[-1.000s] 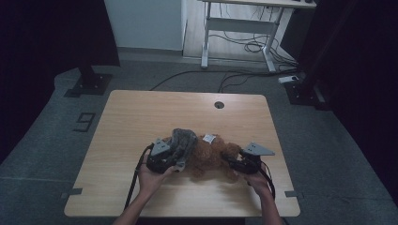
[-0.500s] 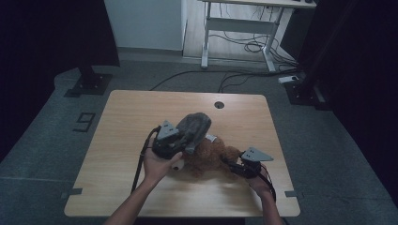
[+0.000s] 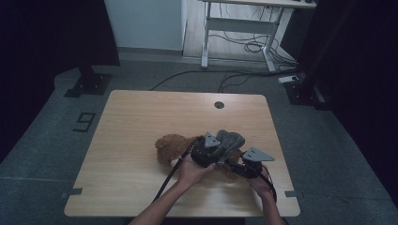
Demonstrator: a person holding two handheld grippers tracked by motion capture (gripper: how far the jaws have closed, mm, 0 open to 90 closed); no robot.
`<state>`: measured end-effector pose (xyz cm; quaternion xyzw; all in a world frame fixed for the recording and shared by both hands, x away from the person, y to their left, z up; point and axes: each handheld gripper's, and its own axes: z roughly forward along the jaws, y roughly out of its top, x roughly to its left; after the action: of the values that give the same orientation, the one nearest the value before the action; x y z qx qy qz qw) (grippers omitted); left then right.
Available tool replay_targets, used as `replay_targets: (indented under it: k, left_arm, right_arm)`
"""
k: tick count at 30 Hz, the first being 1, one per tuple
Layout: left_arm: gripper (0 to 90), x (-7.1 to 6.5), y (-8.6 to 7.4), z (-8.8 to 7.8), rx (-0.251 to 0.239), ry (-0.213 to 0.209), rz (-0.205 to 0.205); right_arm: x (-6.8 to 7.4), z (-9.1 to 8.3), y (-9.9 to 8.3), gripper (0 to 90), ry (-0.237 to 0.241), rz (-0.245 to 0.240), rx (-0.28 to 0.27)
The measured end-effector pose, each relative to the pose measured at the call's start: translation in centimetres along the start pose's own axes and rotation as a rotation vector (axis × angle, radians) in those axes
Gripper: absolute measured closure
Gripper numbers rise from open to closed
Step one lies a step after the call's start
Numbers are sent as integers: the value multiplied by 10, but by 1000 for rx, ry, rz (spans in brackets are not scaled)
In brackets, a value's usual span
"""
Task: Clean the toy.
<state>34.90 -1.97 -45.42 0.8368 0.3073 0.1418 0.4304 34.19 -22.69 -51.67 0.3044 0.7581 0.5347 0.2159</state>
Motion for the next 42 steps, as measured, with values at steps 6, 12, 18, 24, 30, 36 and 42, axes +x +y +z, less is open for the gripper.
replay_targets:
  k: [6,12,18,24,30,36,42]
  left_arm:
    - [766,5,-7,-8,9,20,-3]
    - [770,20,-19,-26,19,18,-15]
    - [769,34,-35,-47,4,34,-45]
    - [765,56,-51,-79,-40,43,-114]
    - [761,76,-57,-103,-68,81,-140]
    - [761,94,-71,-113,-69,126,-194]
    - [762,94,-65,-117,-103,106,-212]
  right_arm:
    - [-3,0,-2,549,3,10,-13]
    - [-6,-3,-3,551,6,13,-16]
    - [-6,-2,-5,553,0,6,-11]
    - [-8,-3,-7,553,10,3,-23]
    - [-7,-3,-7,553,7,-9,-27]
    - [-8,-3,-7,552,6,-10,-26]
    - [-7,-2,-7,551,0,-8,-28]
